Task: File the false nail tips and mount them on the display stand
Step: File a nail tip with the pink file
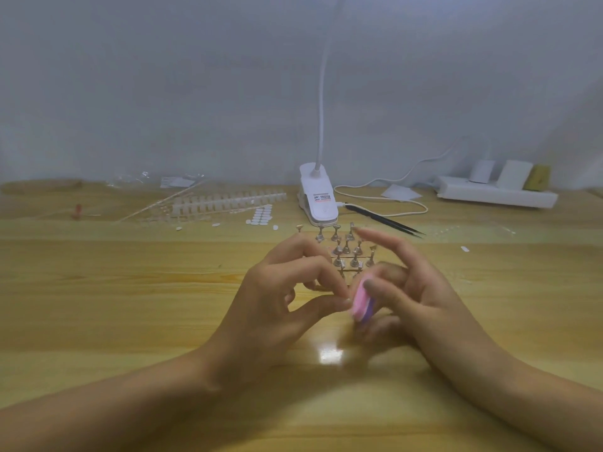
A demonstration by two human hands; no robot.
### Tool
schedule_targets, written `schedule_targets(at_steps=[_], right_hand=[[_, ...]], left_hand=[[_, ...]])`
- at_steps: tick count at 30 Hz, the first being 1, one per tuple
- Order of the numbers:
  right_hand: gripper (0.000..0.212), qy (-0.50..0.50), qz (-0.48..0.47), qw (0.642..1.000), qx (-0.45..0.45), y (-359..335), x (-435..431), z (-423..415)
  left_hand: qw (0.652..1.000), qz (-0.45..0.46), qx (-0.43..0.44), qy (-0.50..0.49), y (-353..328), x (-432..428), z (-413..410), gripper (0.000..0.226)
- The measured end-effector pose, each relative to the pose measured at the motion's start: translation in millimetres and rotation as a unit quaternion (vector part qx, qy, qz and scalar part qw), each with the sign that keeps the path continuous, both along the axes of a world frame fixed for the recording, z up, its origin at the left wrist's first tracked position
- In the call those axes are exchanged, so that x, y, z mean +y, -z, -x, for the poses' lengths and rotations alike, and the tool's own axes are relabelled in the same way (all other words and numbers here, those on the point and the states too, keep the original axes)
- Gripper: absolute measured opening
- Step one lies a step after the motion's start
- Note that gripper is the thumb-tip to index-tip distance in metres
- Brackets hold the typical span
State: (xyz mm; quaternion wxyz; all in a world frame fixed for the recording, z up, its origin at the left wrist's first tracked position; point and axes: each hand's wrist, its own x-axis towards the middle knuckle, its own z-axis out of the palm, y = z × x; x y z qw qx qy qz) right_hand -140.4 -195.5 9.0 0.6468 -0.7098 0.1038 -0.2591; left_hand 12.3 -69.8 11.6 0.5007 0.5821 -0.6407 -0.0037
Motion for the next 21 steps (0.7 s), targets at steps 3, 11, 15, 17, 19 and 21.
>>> schedule_targets(at_steps=[3,11,15,17,19,21], right_hand=[[0.051,-0.010,-0.010,1.000,0.006,-1.2,0.3,-0.5],[0.050,-0.024,-0.014,1.000,0.008,0.0,0.3,-0.6],[0.055,0.016,-0.035,0.999,0.002,0.2,-1.6,-0.8],[0.053,0.010,-0.034,0.999,0.005,-0.9,-1.0,-0.5],[0.048,-0.029,-0.014,0.999,0.008,-0.4,1.1,-1.0],[0.046,-0.013,-0.022,1.000,0.004,0.3,0.1,-1.8]], left_hand=[[1.000,0.000,0.007,-0.002,-0.7,-0.2,-0.4,0.007],[1.000,-0.005,0.009,-0.003,0.7,-0.2,-1.0,0.010],[1.000,-0.007,0.017,0.007,0.8,-0.1,0.0,0.009],[0.999,-0.009,0.033,0.007,0.5,0.0,-0.5,0.008],[1.000,-0.005,0.019,0.009,0.6,0.3,-0.5,0.009],[1.000,-0.006,0.020,0.012,0.7,0.4,-0.4,0.009]])
